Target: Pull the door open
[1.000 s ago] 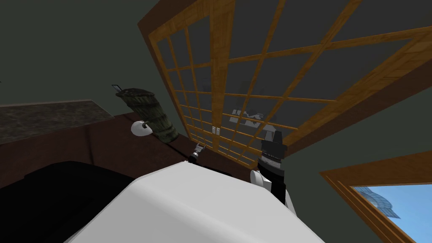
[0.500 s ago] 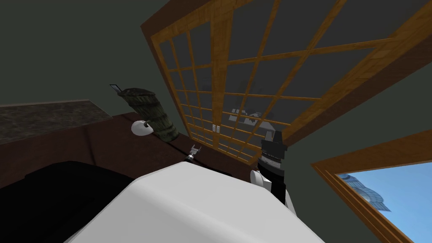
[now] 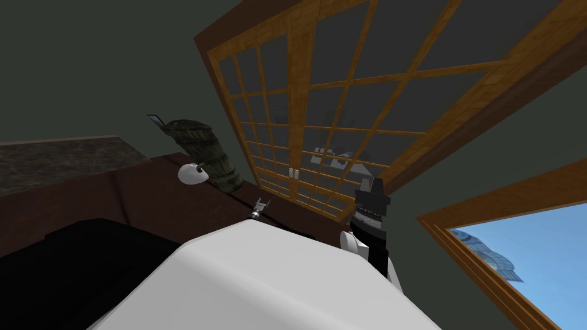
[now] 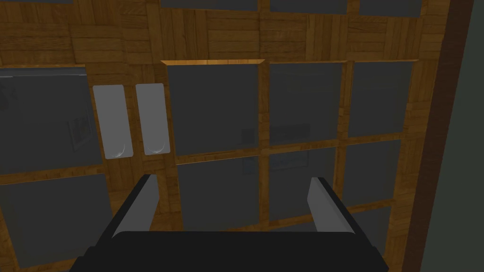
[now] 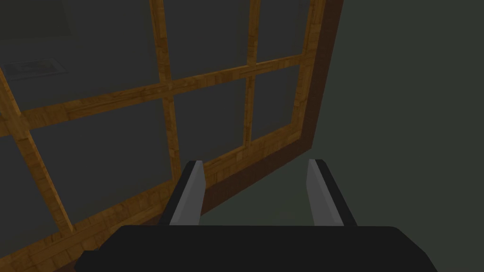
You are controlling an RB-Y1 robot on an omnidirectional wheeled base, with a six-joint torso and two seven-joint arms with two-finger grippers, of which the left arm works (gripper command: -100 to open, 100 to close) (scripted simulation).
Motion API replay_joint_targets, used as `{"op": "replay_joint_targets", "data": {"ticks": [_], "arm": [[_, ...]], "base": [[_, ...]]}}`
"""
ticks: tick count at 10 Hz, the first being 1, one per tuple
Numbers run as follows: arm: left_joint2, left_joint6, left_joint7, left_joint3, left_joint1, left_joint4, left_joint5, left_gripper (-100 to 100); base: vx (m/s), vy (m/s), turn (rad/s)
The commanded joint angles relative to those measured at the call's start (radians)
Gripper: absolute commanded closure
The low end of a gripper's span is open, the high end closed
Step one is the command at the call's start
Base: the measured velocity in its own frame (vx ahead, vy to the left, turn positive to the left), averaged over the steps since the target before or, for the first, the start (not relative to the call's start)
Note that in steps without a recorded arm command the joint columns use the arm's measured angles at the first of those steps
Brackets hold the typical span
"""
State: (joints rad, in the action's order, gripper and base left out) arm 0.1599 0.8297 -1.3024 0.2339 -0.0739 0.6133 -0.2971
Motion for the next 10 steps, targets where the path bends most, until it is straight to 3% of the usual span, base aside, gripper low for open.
{"op": "replay_joint_targets", "data": {"ticks": [1,6,10], "arm": [[0.018,0.009,-0.013,0.007,-0.006,-0.029,0.030,-100],[0.032,0.011,-0.021,0.011,-0.010,-0.049,0.058,-100],[0.069,0.015,-0.048,0.020,-0.014,-0.105,0.140,-100]], "base": [[-0.066,0.020,-0.048],[-0.038,0.012,-0.025],[-0.046,0.030,-0.081]]}}
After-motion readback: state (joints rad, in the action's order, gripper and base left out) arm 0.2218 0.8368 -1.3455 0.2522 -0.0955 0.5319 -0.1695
